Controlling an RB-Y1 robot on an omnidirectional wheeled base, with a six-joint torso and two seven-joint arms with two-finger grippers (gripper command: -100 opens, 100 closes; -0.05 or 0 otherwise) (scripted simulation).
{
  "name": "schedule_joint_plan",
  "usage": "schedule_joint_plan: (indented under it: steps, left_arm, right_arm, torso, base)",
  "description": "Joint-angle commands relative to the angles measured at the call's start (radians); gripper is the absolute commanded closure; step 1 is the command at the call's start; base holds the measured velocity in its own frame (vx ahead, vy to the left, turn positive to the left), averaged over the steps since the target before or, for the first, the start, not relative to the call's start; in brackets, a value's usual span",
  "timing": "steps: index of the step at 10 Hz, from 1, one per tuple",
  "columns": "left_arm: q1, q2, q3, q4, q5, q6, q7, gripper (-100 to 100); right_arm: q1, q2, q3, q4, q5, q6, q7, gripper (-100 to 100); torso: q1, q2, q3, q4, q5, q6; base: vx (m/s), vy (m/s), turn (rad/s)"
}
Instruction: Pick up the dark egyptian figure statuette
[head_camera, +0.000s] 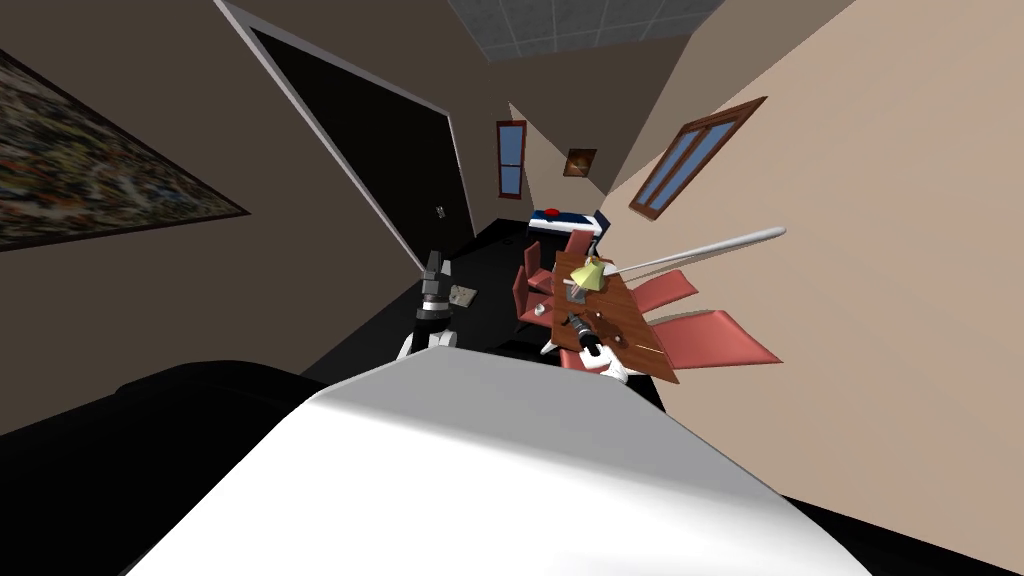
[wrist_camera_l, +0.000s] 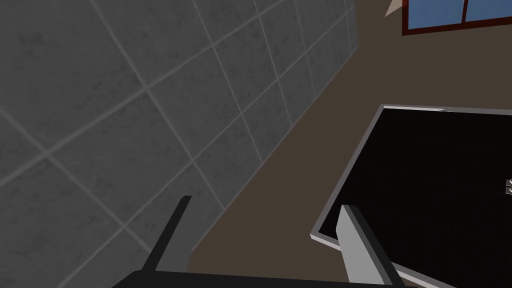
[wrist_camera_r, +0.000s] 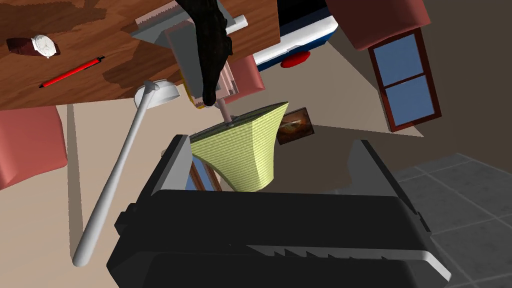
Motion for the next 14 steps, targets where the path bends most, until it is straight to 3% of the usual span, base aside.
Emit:
schedule_joint_plan:
  steps: [1, 3, 5, 9, 14]
  left_arm:
    - [0.0, 0.0, 0.0, 0.0, 0.0, 0.0, 0.0, 0]
    - [0.0, 0.0, 0.0, 0.0, 0.0, 0.0, 0.0, 0]
    - [0.0, 0.0, 0.0, 0.0, 0.0, 0.0, 0.0, 0]
    - [0.0, 0.0, 0.0, 0.0, 0.0, 0.0, 0.0, 0]
    - [0.0, 0.0, 0.0, 0.0, 0.0, 0.0, 0.0, 0]
  right_arm:
    - [-0.005, -0.007, 0.003, 0.038, 0.009, 0.001, 0.012, -100]
    - [-0.017, -0.023, 0.012, 0.083, 0.026, 0.009, 0.031, -100]
    - [-0.038, -0.053, 0.032, 0.162, 0.059, 0.022, 0.066, -100]
    - [-0.056, -0.08, 0.052, 0.243, 0.089, 0.032, 0.099, -100]
    - [-0.091, -0.137, 0.101, 0.402, 0.155, 0.043, 0.17, -100]
  torso:
    - [0.0, 0.0, 0.0, 0.0, 0.0, 0.0]
    - [0.0, 0.0, 0.0, 0.0, 0.0, 0.0]
    - [0.0, 0.0, 0.0, 0.0, 0.0, 0.0]
    - [0.0, -0.001, -0.001, 0.0, 0.0, 0.0]
    - [0.002, -0.002, -0.001, 0.0, 0.0, 0.0]
  base:
    - [0.032, 0.021, 0.035]
    - [0.03, 0.023, 0.045]
    - [0.053, 0.028, 0.072]
    - [0.048, 0.031, 0.044]
    - [0.066, 0.043, 0.064]
